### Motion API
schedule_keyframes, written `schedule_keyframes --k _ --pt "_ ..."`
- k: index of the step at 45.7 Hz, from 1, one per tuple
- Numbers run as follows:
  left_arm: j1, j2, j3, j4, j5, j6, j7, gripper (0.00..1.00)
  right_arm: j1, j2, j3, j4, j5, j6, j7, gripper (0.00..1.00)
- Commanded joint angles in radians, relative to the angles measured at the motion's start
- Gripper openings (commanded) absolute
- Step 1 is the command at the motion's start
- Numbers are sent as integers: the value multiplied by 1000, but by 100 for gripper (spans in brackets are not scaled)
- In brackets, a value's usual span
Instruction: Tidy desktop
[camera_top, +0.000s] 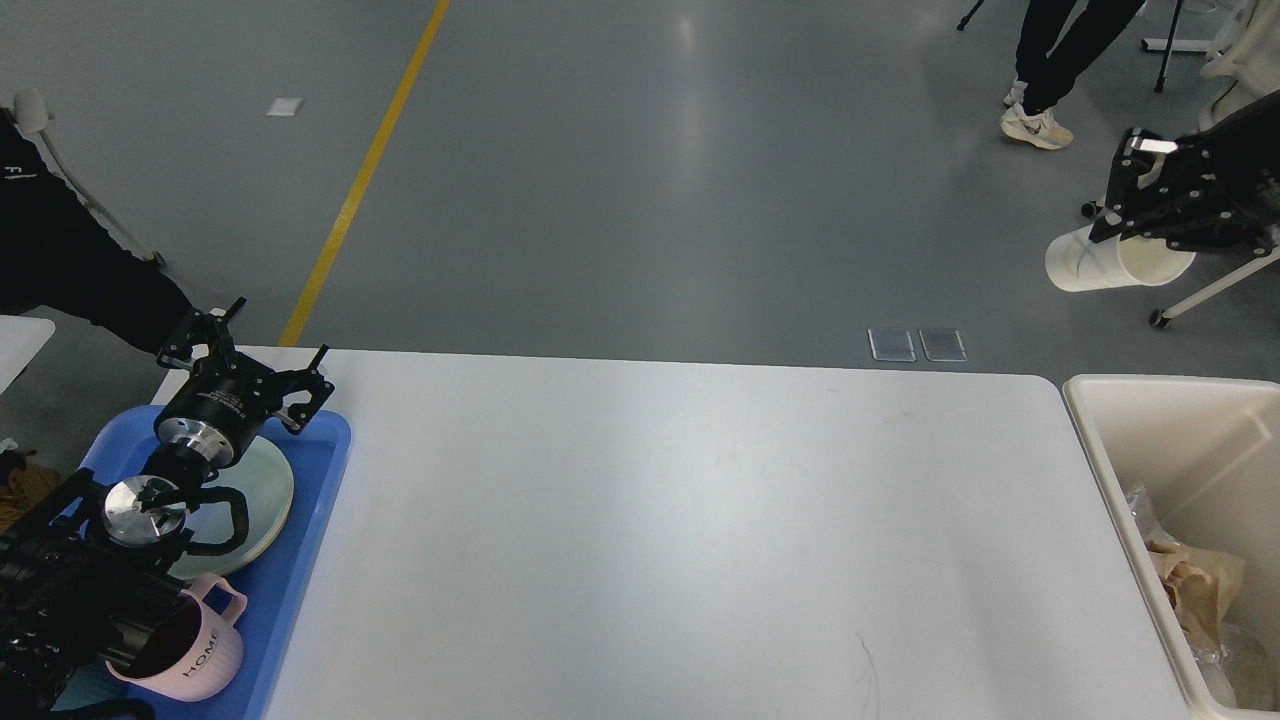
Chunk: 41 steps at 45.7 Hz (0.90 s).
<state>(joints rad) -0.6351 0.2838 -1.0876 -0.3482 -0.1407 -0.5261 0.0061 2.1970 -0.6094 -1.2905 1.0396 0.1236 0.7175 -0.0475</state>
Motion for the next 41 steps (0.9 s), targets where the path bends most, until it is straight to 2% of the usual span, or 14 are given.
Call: schedule_keyframes --k 1,6,17,20,22,25,26,33,41 --pt "0 0 0 0 1 0 0 97 -5 -29 17 -50 -1 -15 -2 0" --pt "0 0 0 0 0 0 0 97 -69 -50 7 -85 1 -90 -2 0" --pt "0 0 0 0 0 0 0 97 -411 -144 31 -202 1 -456 0 0" --pt "0 0 0 0 0 0 0 97 -517 -145 51 -257 1 -513 0 1" --pt "0 0 0 0 0 0 0 97 -581 -145 77 -306 1 -533 0 28" --pt "0 0 0 0 0 0 0 97 -678 -147 138 -403 1 -555 1 87" --pt "0 0 0 0 0 0 0 97 -715 -145 163 -441 1 -556 3 100" --pt "0 0 0 0 0 0 0 97 -979 -127 333 -595 -1 -555 3 100" --pt "0 0 0 0 0 0 0 97 -1108 -87 526 -633 1 -555 3 100"
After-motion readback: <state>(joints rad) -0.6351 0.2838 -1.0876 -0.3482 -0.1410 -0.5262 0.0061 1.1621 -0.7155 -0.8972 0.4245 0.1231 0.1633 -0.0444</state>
